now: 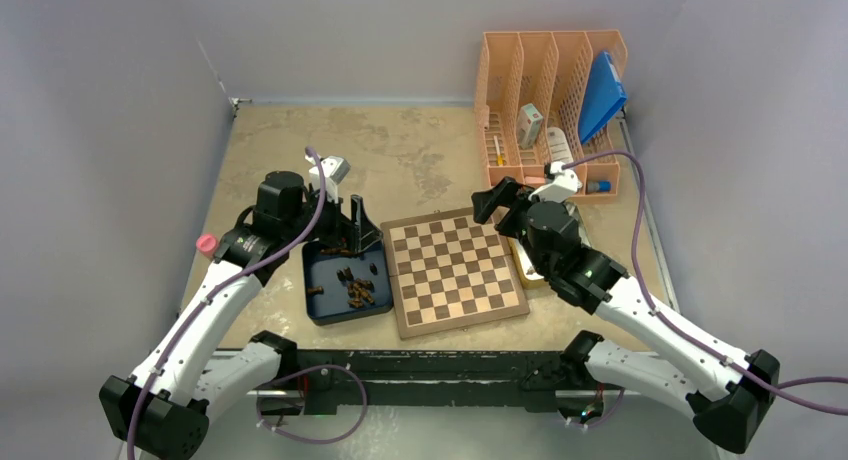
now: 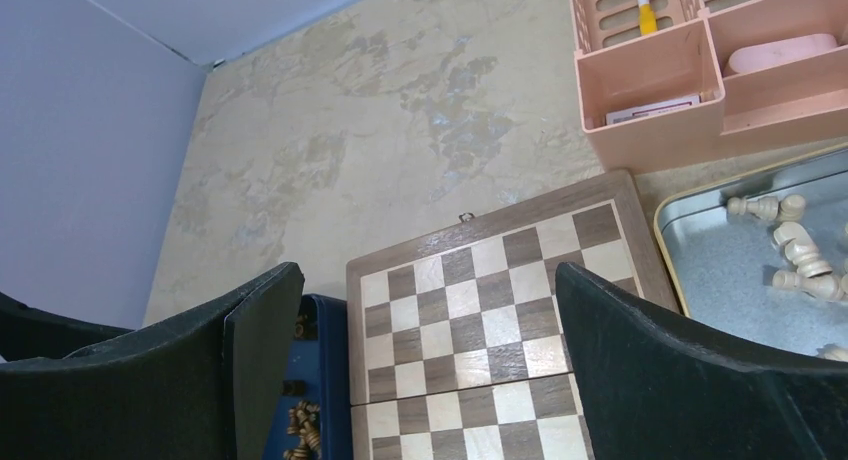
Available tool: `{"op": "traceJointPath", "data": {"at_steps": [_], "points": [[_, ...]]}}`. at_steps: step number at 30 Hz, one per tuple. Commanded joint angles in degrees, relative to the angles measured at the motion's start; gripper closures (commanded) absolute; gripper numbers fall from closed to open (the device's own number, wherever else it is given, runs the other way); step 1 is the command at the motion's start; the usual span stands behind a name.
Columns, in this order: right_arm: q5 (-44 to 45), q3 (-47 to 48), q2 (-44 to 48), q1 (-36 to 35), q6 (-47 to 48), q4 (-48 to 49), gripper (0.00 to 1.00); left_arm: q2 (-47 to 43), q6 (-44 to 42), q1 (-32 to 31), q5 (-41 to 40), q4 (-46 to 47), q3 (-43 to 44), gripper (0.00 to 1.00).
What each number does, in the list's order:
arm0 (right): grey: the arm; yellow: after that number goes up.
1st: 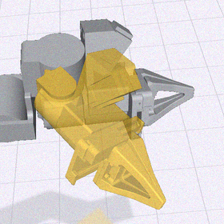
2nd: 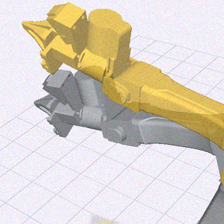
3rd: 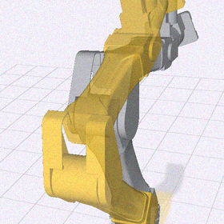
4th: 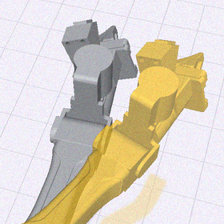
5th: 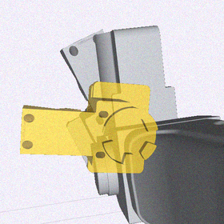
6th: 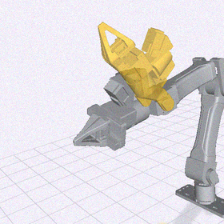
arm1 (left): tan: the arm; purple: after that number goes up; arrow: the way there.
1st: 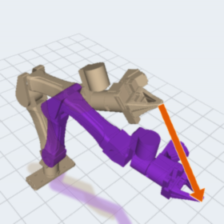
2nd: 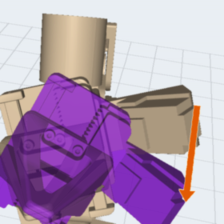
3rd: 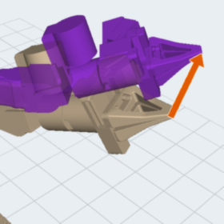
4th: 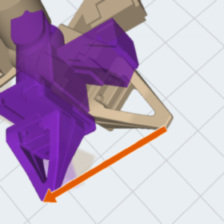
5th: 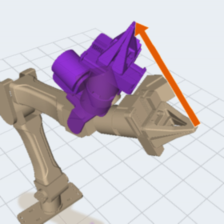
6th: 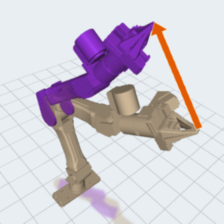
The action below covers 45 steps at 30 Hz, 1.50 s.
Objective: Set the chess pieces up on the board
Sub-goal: Pick up the chess piece from the storage box.
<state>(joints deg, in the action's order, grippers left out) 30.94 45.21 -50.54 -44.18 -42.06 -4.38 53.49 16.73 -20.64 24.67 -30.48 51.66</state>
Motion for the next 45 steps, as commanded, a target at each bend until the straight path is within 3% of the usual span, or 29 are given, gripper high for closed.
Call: {"op": "traceJointPath", "data": {"at_steps": [1, 9, 17, 20, 25, 29, 39, 45], "points": [[2.12, -0.16, 0.89, 0.20, -0.72, 2.16, 0.01, -0.93, -1.17, 0.34, -0.23, 1.98, 0.49, 0.17], [2.63, 2.72, -2.54, 0.17, -3.26, -1.82, 0.01, -1.29, -1.17, 0.34, -0.06, 1.90, 0.42, 0.17], [11.74, 4.71, -6.80, 0.27, -6.56, -8.24, 0.05, -1.51, -1.09, 0.34, 0.08, 1.83, 0.43, 0.17], [14.53, 5.86, -9.49, 0.70, -8.64, -11.04, 0.17, -1.60, -1.09, 0.34, -0.06, 1.75, 0.40, 0.17], [13.97, 5.87, -12.95, 4.01, -8.76, -10.81, 0.56, -1.73, -1.00, 0.34, -0.23, 1.71, 0.37, 0.17], [9.25, 3.80, -14.37, 11.12, -7.03, -7.57, 0.69, -2.00, -0.92, 0.34, -0.36, 1.56, 0.31, 0.17], [14.25, 3.50, -18.52, 21.84, -6.98, -7.24, 0.64, -2.28, -0.84, 0.35, -0.47, 1.56, 0.20, 0.17], [7.14, 0.81, -19.05, 27.54, -3.07, -4.06, 0.60, -2.24, -0.73, 0.34, -1.70, 1.23, 0.24, 0.17]]}}
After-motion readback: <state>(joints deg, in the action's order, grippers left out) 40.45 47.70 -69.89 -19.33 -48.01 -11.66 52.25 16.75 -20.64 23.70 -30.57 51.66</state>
